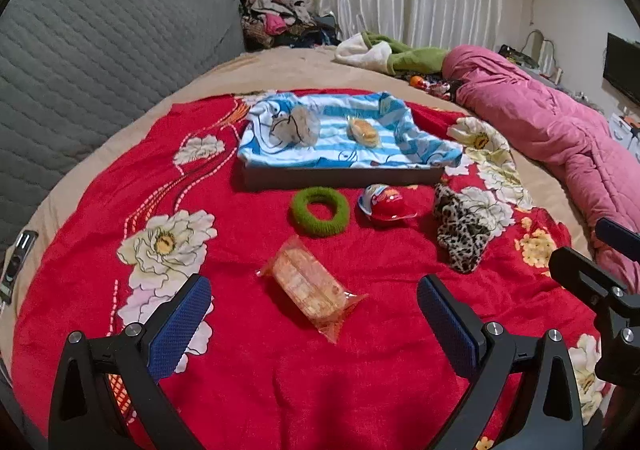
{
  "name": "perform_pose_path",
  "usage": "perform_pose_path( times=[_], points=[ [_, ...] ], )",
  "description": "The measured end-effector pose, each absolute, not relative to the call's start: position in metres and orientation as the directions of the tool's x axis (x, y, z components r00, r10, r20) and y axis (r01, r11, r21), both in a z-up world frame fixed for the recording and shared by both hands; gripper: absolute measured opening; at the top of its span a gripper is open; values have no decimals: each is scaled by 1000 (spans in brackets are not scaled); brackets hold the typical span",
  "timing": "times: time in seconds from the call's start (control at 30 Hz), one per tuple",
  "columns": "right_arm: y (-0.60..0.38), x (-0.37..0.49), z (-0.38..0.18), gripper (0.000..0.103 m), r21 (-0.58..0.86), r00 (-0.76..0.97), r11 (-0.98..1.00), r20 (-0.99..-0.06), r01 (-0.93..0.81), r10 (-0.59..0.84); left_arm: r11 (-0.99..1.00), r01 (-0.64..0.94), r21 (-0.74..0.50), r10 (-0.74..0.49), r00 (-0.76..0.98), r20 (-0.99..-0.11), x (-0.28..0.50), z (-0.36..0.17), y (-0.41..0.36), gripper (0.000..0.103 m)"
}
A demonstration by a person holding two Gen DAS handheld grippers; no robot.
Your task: Organize objects
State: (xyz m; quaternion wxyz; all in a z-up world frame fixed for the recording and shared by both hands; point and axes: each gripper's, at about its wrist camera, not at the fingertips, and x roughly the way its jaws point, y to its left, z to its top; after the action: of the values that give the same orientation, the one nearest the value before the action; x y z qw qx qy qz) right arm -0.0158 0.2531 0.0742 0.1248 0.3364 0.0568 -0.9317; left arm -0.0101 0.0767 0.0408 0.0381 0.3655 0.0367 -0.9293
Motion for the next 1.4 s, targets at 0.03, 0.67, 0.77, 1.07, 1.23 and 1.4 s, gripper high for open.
perform_pose_path(
  times=[0.03,0.67,0.77,1.07,1.23,1.4],
  points=[
    [253,-17,71,96,-22,-738,-962,-646,271,-194,-994,97,-45,-40,-728,-685,-11,39,76,103],
    [260,-39,39,96,-7,-704,-966,-686,259,-184,-993,105,-53,-34,-688,-725,-30,10,79,103],
    [262,-45,35,96,-7,-699,-967,-692,255,-180,-993,108,-57,-32,-679,-733,-34,5,78,103],
    [263,-61,24,96,13,-684,-968,-705,250,-186,-989,126,-77,-26,-658,-753,-47,-7,74,103],
    [263,-72,17,96,8,-678,-969,-713,247,-179,-987,138,-84,-27,-653,-757,-55,-12,74,103],
    [264,-82,10,96,18,-670,-972,-722,235,-175,-987,138,-86,-23,-643,-766,-62,-19,76,103]
  ],
)
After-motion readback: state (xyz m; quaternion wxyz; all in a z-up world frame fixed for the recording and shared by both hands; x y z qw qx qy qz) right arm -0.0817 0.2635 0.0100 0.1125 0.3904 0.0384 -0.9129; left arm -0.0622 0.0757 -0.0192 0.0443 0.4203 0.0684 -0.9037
